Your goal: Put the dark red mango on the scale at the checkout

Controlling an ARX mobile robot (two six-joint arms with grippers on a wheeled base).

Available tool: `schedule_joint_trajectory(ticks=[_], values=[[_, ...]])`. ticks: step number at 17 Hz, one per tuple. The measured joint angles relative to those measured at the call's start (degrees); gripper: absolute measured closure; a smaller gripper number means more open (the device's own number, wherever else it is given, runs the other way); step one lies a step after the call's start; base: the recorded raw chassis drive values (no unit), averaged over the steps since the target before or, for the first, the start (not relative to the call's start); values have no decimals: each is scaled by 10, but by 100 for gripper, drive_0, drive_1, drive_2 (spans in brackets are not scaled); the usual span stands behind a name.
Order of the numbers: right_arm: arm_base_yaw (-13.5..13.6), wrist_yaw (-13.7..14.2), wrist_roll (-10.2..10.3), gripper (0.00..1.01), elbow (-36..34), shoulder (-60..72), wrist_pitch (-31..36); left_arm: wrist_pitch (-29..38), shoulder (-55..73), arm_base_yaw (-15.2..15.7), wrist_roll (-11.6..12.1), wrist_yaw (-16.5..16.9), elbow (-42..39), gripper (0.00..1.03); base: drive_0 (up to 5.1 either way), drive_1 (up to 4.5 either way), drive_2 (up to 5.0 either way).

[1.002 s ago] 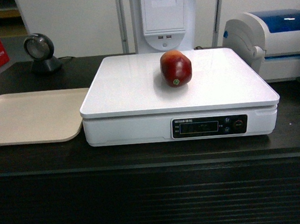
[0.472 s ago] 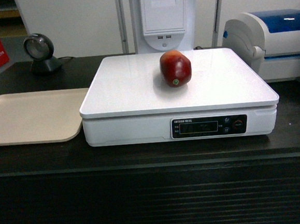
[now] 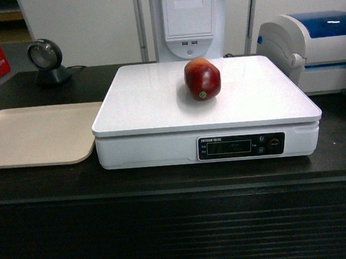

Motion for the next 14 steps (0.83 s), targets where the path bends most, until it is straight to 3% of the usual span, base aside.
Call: schedule_joint_trajectory(ticks=[8,9,10,14], values=[[0,0,0,3,0,0,0,-79,-79,0,0,0,0,101,0,0,0],[0,0,0,3,0,0,0,-156,-129,0,0,0,0,101,0,0,0],[0,0,0,3,0,0,0,-184,-170,0,0,0,0,101,0,0,0],[0,0,0,3,0,0,0,-180,-171,0,0,0,0,101,0,0,0]])
